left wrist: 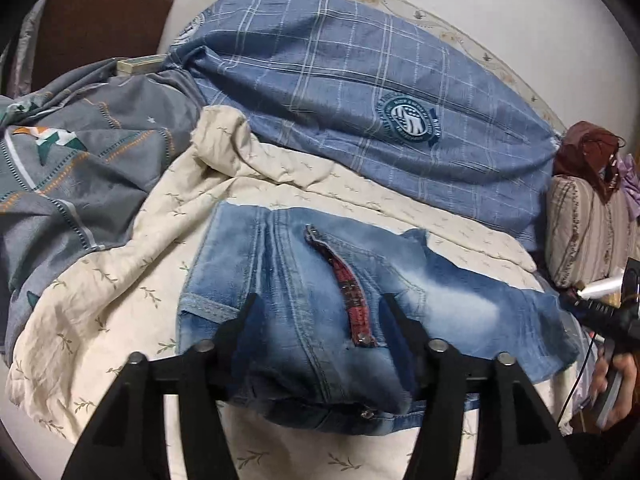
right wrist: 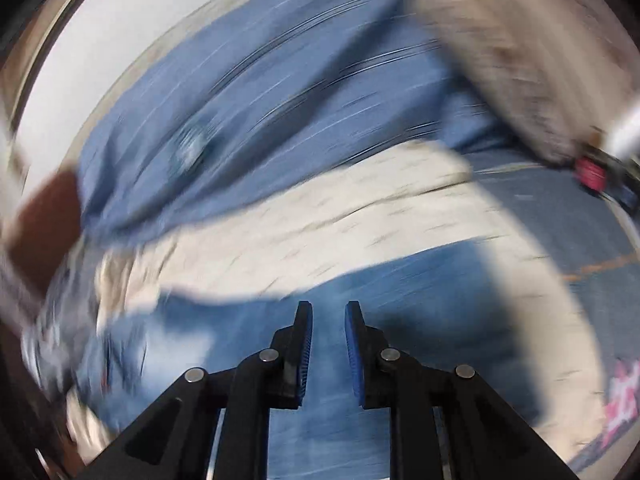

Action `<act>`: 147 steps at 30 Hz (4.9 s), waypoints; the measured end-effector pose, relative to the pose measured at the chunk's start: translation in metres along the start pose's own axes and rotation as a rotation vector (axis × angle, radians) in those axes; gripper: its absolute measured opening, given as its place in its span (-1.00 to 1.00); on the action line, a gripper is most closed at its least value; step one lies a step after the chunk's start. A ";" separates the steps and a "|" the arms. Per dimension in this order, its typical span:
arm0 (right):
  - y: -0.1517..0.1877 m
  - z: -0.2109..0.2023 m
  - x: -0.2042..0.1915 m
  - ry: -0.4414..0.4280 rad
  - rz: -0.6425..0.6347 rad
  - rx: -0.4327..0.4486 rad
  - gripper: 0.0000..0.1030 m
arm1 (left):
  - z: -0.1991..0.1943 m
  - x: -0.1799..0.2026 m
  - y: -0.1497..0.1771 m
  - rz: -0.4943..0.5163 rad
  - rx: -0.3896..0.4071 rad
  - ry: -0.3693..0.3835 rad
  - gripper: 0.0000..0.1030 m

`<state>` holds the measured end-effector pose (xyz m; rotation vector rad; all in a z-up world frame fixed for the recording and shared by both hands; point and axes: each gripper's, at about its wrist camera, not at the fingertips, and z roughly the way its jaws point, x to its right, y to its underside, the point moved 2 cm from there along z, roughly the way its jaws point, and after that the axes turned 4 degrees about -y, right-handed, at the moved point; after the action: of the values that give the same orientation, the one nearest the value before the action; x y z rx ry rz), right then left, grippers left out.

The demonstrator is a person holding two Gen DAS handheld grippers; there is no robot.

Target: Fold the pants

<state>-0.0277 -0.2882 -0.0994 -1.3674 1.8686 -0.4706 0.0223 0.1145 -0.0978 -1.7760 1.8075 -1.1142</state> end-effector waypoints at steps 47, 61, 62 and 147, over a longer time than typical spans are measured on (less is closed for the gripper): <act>0.109 0.078 -0.159 -0.116 -0.450 -0.221 -0.63 | 0.047 0.004 0.023 0.174 -0.202 -0.198 1.00; 0.066 0.021 -0.131 -0.145 -0.266 0.080 -0.63 | -0.018 -0.003 0.001 0.134 0.090 -0.076 1.00; 0.062 0.018 -0.126 -0.134 -0.241 0.099 -0.63 | -0.018 0.001 0.001 0.149 0.089 -0.070 1.00; 0.009 -0.051 0.038 -0.014 0.123 0.309 -0.61 | 0.029 0.160 -0.005 0.401 0.142 -0.066 1.00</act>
<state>-0.0770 -0.3265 -0.0864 -1.0429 1.7705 -0.6537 0.0251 -0.0456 -0.0698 -1.2794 1.8835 -0.9802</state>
